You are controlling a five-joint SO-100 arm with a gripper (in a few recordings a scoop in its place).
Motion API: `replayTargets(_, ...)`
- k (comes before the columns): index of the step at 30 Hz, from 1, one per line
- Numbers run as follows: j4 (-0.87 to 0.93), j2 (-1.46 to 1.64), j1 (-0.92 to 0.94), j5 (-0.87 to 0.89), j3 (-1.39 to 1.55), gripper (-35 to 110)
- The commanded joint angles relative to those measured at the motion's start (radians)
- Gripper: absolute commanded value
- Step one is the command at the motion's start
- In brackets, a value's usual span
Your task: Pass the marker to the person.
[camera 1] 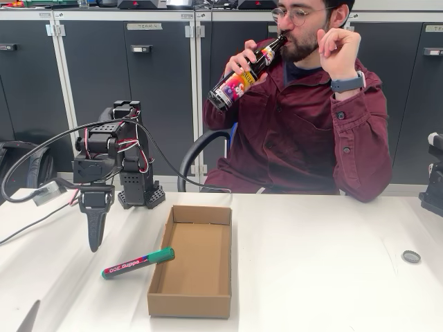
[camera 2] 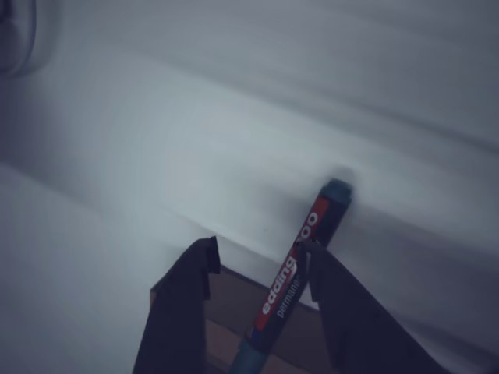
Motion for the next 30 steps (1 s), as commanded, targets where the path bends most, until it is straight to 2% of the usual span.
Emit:
replayTargets(1, 0.041, -0.038, -0.002, -0.018, -0.107, 21)
replayTargets(11, 0.347, -0.052, -0.132, -0.018, -0.097, 22)
replayTargets(15, 0.416, -0.008, -0.158, -0.049, -0.072, 22)
replayTargets(21, 0.419, -0.002, -0.121, -0.086, -0.083, 23)
replayTargets(26, 0.345, -0.058, -0.081, -0.025, -0.167, 22)
replayTargets(30, 0.347, -0.066, -0.12, -0.049, -0.164, 23)
